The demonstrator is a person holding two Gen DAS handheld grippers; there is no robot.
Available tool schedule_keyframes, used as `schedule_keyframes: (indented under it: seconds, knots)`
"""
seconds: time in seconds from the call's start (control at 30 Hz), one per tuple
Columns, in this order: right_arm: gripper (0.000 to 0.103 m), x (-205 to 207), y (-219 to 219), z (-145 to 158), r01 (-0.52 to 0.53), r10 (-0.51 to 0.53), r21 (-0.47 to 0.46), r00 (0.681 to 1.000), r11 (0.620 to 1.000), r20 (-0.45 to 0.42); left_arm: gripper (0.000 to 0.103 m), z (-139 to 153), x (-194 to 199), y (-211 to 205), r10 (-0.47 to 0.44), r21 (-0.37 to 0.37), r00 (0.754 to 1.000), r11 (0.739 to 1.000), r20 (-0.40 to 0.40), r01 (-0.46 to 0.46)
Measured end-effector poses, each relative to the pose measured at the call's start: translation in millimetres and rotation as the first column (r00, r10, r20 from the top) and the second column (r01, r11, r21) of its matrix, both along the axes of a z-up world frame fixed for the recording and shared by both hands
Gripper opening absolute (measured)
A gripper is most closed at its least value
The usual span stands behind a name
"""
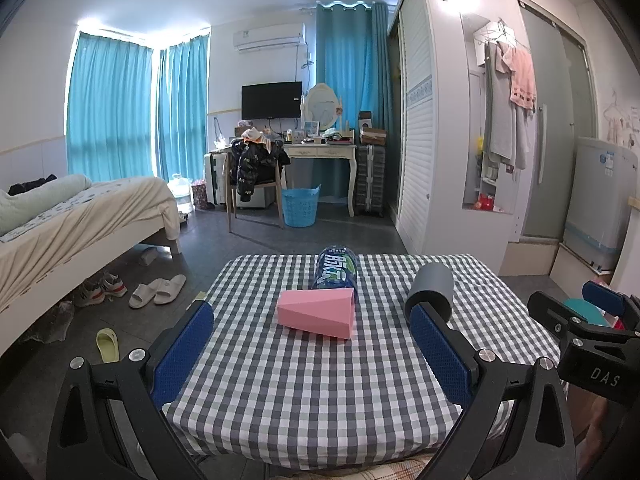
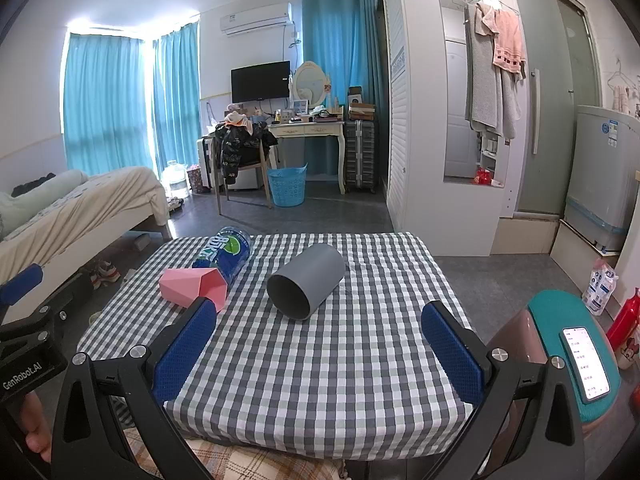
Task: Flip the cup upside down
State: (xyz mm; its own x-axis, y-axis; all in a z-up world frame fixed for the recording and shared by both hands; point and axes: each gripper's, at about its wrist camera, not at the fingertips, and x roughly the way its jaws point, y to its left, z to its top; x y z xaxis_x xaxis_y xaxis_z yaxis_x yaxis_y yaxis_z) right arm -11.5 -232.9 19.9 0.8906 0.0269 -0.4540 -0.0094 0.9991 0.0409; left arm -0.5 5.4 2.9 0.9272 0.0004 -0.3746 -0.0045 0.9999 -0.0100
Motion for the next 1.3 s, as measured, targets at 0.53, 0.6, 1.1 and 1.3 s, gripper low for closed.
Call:
schedule_keyframes:
  seconds: [0.53,0.6,1.1,1.3]
  knots:
    - [0.103,-1,0,0,0.001,-0.001,0.000,1.000,1.000,-0.002,0.102,-12,3,0,0.001,0.002,1.000,1.000,-0.003,-0.001]
    - [0.103,-1,0,1,0.000,0.000,0.000,1.000,1.000,-0.001,0.102,-12,3,0,0.001,0.002,1.000,1.000,-0.004,-0.001]
    - [0.103,-1,0,1,0.000,0.000,0.000,1.000,1.000,-0.001,0.102,-12,3,0,0.002,0.003,1.000,1.000,-0.006,-0.002]
    - [0.103,-1,1,0,0.000,0.000,-0.001,1.000,1.000,0.000,0.102,-16,4,-1,-0.001,0.003,1.000,1.000,-0.005,0.001]
